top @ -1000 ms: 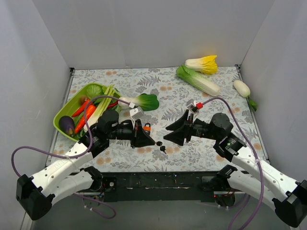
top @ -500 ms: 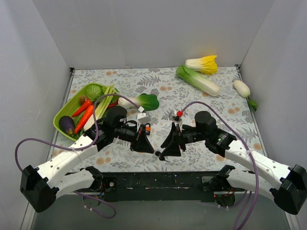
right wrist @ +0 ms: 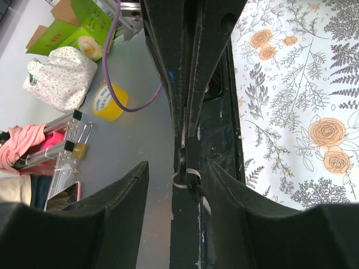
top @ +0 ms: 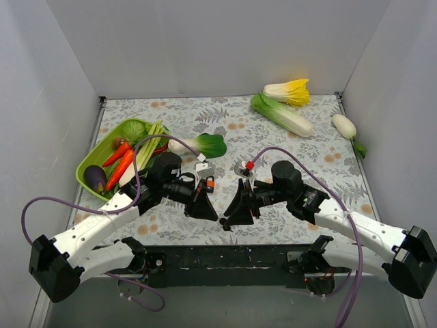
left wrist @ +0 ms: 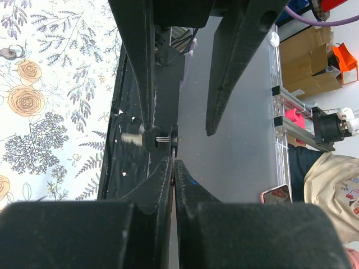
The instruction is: Unlock with the key
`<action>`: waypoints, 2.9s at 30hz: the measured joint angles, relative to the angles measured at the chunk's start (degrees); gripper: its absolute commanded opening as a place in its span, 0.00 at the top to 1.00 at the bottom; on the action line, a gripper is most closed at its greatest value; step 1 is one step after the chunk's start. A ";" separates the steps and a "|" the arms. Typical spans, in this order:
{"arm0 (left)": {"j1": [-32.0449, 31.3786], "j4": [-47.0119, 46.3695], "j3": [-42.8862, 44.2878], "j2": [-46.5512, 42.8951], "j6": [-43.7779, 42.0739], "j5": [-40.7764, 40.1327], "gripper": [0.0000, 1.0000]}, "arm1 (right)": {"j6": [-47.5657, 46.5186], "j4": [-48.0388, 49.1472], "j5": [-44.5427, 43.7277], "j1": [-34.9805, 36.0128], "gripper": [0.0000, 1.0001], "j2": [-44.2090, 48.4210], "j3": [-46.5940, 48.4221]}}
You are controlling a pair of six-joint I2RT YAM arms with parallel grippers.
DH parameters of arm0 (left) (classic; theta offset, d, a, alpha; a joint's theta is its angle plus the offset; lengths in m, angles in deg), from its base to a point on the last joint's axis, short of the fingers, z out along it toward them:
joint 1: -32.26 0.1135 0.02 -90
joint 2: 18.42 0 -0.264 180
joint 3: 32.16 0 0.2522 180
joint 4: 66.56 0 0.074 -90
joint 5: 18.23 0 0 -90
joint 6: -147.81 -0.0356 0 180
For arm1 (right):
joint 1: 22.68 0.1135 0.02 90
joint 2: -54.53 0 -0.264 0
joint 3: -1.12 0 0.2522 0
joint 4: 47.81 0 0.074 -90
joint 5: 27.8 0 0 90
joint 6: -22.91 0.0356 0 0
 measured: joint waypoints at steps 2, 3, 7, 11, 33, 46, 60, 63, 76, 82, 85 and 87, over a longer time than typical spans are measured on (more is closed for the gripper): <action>0.00 -0.02 0.00 0.07 0.00 0.00 1.00 | 0.50 0.92 0.00 0.15 0.51 -0.44 -0.39; 0.02 -0.04 0.00 0.11 0.00 0.00 1.00 | 0.63 1.51 0.00 0.22 0.53 -0.68 -0.57; 0.02 -0.13 0.00 0.17 0.00 0.00 1.00 | 1.31 2.82 -0.04 0.68 0.56 -1.18 -1.18; 0.00 -0.17 0.00 0.22 0.02 0.00 1.00 | 1.62 3.28 -0.20 1.05 0.58 -1.46 -1.31; 0.02 -2.64 -0.92 0.22 0.81 -0.11 1.00 | 3.08 5.57 -2.38 1.42 0.99 -1.44 -3.26; 0.00 -13.99 -5.84 -5.40 7.69 -12.70 0.02 | 4.68 7.19 -13.64 1.49 0.99 3.98 -7.10; 0.04 -25.92 -11.39 -10.64 16.83 -35.28 0.02 | 6.95 3.50 -39.30 1.11 0.99 15.50 -8.72; 0.04 -26.27 -11.39 -11.02 16.96 -37.40 0.02 | 6.38 0.13 -43.50 1.05 0.99 17.81 -8.70; 0.35 -19.87 -4.37 2.97 14.47 -45.51 0.02 | 5.51 -11.28 -54.42 0.94 0.99 25.94 -7.56; 0.85 -15.50 0.11 12.87 12.50 -49.92 0.02 | 6.19 -13.40 -55.34 0.94 0.99 27.76 -7.56; 0.85 -13.18 3.19 17.77 10.84 -52.28 0.02 | 6.36 -14.34 -55.65 0.94 0.99 28.72 -7.56; 0.85 -11.30 5.66 21.33 9.46 -53.88 0.02 | 6.43 -15.10 -55.71 0.94 0.99 29.35 -7.56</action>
